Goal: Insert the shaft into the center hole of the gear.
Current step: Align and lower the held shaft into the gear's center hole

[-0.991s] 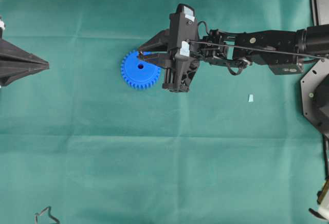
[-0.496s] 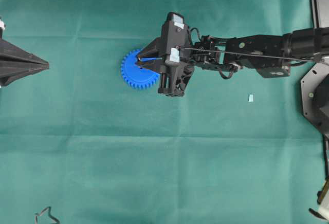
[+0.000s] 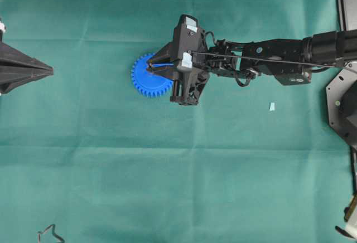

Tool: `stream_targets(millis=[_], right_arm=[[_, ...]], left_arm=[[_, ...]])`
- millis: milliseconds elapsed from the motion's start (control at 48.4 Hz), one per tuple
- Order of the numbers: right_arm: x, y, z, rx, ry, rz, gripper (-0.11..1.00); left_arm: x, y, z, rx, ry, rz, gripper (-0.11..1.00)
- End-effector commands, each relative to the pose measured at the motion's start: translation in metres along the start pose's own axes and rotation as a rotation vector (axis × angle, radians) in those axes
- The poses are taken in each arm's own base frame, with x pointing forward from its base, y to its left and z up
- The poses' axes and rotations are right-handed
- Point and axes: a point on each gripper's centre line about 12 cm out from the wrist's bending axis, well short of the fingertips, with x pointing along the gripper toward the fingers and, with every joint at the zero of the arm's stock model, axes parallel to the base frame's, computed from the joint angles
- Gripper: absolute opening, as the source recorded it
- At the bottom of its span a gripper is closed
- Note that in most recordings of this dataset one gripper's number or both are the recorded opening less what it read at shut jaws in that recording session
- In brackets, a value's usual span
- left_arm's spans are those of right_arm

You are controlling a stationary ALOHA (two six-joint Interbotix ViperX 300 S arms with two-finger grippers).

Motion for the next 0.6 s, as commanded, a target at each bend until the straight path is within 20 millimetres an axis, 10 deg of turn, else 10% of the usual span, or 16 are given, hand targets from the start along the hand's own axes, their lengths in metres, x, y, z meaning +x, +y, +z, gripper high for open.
stream_targets(millis=[0,578], right_arm=[[-0.009,0.003,0.02,0.001,-0.058,0.008,0.17],[-0.002,-0.002,0.005,0.006,-0.028,-0.004,0.17]], left_arm=[[0.003,0.0,0.01,0.002,-0.023,0.0,0.0],[0.003,0.0,0.01,0.002,-0.023,0.001,0.0]])
